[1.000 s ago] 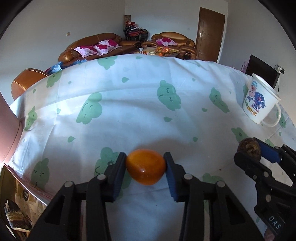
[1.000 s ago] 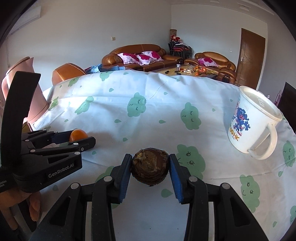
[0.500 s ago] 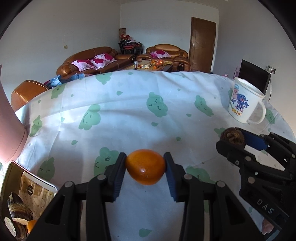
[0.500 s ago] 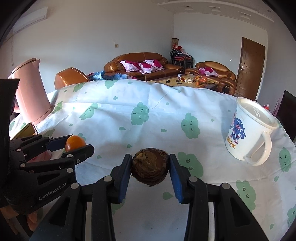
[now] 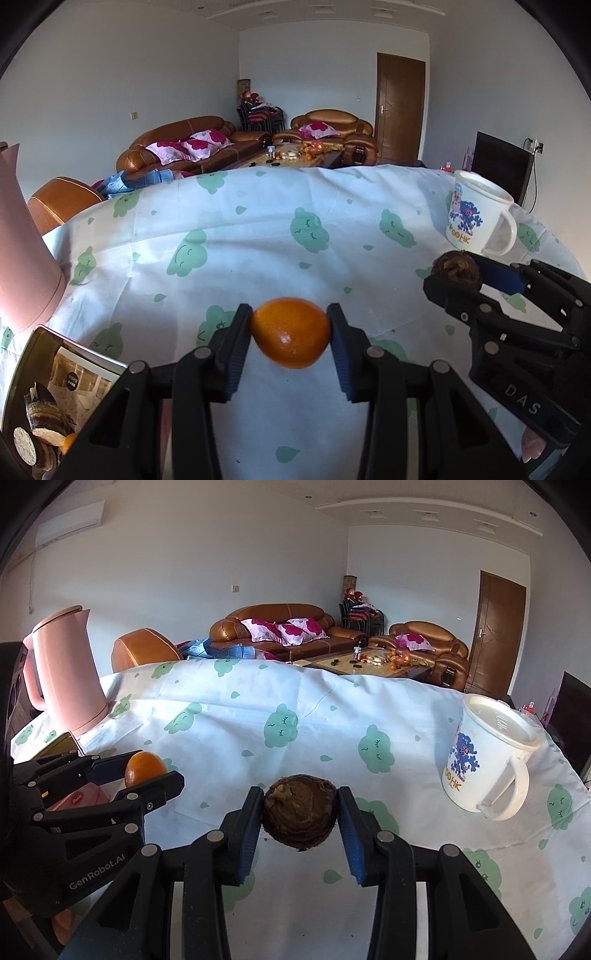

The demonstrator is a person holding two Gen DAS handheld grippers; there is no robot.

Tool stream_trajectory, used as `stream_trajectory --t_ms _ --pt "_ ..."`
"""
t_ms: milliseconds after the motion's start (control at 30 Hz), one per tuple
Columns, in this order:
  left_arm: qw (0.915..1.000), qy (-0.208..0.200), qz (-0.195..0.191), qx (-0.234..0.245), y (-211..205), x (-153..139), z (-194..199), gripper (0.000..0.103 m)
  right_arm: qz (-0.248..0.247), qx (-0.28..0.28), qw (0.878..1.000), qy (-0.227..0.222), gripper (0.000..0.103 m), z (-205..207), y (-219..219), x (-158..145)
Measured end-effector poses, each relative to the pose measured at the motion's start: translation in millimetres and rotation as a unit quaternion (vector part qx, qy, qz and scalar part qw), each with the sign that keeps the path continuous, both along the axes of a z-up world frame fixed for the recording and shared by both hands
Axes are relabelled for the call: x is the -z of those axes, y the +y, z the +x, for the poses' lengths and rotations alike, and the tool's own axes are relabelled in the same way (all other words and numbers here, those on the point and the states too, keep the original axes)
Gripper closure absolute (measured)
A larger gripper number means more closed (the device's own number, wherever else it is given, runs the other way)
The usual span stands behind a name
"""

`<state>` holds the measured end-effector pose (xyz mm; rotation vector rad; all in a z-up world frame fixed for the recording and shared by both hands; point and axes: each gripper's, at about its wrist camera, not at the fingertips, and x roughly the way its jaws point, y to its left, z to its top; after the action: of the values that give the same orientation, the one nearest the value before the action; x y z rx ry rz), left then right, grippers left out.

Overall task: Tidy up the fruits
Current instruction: 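Lift the dark brown fruit with the right tool while the left tool lifts the orange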

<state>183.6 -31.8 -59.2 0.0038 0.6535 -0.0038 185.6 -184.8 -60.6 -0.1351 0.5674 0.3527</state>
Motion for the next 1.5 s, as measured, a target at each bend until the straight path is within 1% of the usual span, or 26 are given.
stream_trajectory --t_ms 367,600,933,1233,1500 --pt "0.9993 -0.032 0.018 -0.001 -5 -6 -11 0.06 0.008 0.002 0.999 -0.033 0.061 -11 -3 -6" --pt "0.9987 -0.048 0.015 -0.007 -3 -10 -17 0.06 0.012 0.005 0.999 -0.049 0.061 -16 -5 -9" --pt "0.9969 -0.075 0.024 -0.01 -6 -15 -28 0.06 0.015 0.011 0.997 -0.071 0.061 -24 -5 -12" --pt "0.9959 -0.087 0.02 -0.011 -4 -16 -34 0.06 0.016 0.012 0.996 -0.084 0.061 -29 -5 -14" --pt "0.9947 -0.099 0.026 -0.013 -5 -18 -41 0.06 0.012 0.012 0.995 -0.101 0.061 -38 -4 -16"
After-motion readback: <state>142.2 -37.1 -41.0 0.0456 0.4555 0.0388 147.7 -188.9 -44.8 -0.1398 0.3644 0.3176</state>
